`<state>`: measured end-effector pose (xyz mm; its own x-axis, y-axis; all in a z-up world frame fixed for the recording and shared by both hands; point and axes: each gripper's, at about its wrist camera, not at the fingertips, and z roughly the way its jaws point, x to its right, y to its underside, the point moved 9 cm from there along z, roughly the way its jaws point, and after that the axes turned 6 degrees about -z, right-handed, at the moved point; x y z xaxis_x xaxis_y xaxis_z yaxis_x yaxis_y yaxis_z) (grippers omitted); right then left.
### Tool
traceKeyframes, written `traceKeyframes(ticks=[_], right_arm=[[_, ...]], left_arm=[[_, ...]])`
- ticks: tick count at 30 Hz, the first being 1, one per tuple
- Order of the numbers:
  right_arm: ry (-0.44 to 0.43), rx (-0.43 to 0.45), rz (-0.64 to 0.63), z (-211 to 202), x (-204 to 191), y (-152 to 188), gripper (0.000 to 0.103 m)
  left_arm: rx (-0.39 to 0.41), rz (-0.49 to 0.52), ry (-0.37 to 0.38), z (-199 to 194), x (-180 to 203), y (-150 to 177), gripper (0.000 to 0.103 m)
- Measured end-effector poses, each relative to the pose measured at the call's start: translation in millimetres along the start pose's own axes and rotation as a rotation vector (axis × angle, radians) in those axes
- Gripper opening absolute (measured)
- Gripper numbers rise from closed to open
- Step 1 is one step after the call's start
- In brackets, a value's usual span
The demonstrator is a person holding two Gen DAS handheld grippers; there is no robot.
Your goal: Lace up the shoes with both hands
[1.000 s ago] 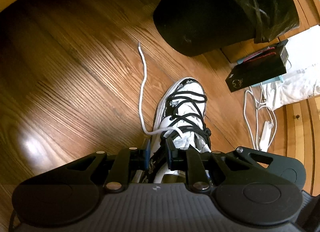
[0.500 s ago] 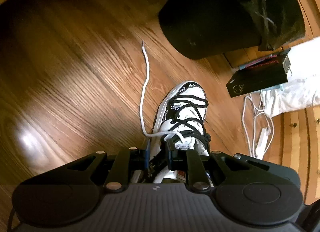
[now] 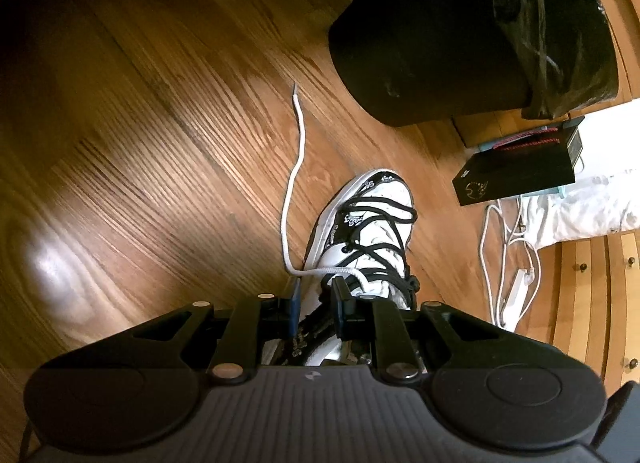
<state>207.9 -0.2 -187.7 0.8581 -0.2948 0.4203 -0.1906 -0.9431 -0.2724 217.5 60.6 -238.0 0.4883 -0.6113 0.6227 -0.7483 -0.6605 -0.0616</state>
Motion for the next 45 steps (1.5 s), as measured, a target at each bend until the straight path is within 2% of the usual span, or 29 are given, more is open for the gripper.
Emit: traceKeyframes(ticks=[3, 5, 18, 25, 27, 32, 34, 45], right_arm=[[-0.008, 0.002, 0.018, 5.8, -0.3, -1.9, 0.005], [-0.007, 0.002, 0.015, 6.9, -1.2, -2.3, 0.005], [-0.011, 0.003, 0.010, 17.1, -0.7, 0.0, 0.005], [-0.011, 0.003, 0.012, 16.7, -1.8, 0.6, 0.005], [-0.012, 0.002, 0.013, 16.4, -1.4, 0.6, 0.005], [-0.012, 0.001, 0.014, 17.7, -1.5, 1.4, 0.005], [-0.012, 0.000, 0.013, 18.2, -1.6, 1.3, 0.005], [0.008, 0.003, -0.025, 11.5, -5.5, 0.5, 0.006]], left_arm=[[0.002, -0.021, 0.015, 0.3, -0.4, -1.0, 0.017], [0.003, -0.045, 0.028, 0.4, -1.6, -1.5, 0.023], [0.023, -0.092, 0.113, 2.4, 6.4, -7.1, 0.023], [-0.002, -0.077, 0.109, 9.7, 7.5, -2.2, 0.023], [-0.002, -0.064, 0.109, 10.2, 9.0, -1.3, 0.022], [-0.001, -0.026, 0.113, 10.5, 14.3, 0.7, 0.006], [-0.001, -0.025, 0.113, 9.2, 14.8, 0.8, 0.003], [0.033, -0.014, 0.112, 4.2, 15.8, -6.2, 0.002]])
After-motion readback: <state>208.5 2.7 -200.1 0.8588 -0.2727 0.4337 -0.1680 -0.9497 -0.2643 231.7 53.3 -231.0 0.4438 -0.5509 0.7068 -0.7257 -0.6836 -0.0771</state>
